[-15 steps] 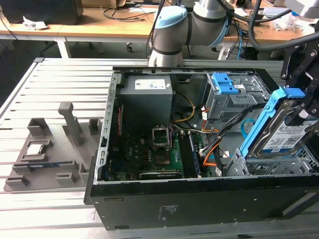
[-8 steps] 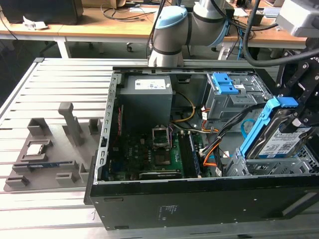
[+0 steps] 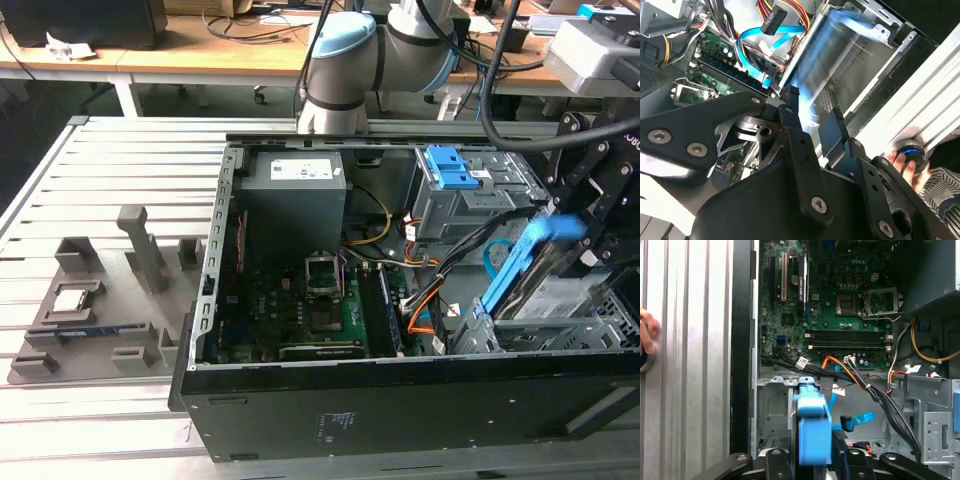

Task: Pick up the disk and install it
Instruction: 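Insert the disk into the insertion slot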

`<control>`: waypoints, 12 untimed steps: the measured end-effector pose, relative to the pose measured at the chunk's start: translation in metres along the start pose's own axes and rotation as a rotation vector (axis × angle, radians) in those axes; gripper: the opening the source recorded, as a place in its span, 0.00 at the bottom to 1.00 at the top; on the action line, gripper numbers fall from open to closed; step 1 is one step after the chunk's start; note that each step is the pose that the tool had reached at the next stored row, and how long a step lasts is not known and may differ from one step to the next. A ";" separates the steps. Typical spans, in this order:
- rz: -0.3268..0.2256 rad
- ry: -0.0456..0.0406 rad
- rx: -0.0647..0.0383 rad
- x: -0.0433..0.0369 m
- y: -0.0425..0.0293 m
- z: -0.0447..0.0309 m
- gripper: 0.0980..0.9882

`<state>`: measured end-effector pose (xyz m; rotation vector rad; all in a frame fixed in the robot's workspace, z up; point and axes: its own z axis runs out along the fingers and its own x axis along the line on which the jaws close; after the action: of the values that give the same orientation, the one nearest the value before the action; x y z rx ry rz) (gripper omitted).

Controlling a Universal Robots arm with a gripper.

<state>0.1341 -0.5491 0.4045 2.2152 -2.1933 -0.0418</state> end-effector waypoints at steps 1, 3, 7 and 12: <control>0.000 -0.0003 0.000 0.0000 0.0000 0.0002 0.38; 0.000 -0.0003 0.000 0.0000 0.0000 0.0001 0.38; 0.000 -0.0002 0.000 0.0000 0.0000 0.0002 0.15; 0.000 -0.0002 0.000 0.0000 0.0000 0.0003 0.01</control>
<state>0.1341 -0.5491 0.4042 2.2153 -2.1934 -0.0420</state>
